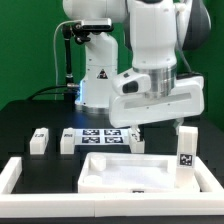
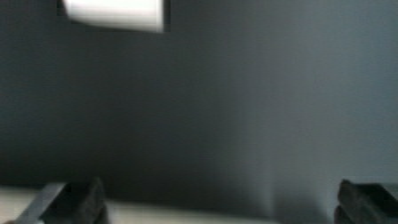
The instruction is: Assemble desk
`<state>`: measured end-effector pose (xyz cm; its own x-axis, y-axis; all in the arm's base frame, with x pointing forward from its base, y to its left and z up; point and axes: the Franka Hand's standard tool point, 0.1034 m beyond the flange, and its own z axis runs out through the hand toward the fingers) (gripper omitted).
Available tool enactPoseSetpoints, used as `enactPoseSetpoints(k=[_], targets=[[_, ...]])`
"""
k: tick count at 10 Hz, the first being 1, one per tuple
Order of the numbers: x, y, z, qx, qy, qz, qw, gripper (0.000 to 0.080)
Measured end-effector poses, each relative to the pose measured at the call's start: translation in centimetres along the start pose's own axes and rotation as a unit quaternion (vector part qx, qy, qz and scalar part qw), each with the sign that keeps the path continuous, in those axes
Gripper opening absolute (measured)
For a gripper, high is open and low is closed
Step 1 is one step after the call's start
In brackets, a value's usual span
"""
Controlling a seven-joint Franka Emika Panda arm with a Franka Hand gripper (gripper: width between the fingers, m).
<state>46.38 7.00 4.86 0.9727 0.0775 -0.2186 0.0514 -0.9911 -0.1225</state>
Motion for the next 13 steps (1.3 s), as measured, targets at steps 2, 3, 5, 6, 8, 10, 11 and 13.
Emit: enactPoseSetpoints(k=[2, 3, 5, 6, 8, 10, 11, 13], targets=[[-0.6, 1.4, 0.1, 0.011, -0.064, 0.018, 0.998, 0.0649], [-0.9, 1.0, 0.2, 0.017, -0.093, 0.016, 0.995, 0.0649], [-1.0, 0.7, 0.4, 0.030, -0.162, 0.016, 0.986, 0.0649], [-1.2, 0.6, 0.7, 0.033, -0.189, 0.019, 0.981, 0.0649], [-3.1, 0.9, 2.4, 0.017, -0.292, 0.037, 0.956, 0.0649], [-4.1, 1.4, 3.6, 0.013, -0.357, 0.037, 0.933, 0.0649], [-4.1, 1.5, 3.9, 0.013, -0.357, 0.038, 0.933, 0.0649], [-4.0, 1.5, 3.8, 0.013, -0.356, 0.038, 0.933, 0.0649]])
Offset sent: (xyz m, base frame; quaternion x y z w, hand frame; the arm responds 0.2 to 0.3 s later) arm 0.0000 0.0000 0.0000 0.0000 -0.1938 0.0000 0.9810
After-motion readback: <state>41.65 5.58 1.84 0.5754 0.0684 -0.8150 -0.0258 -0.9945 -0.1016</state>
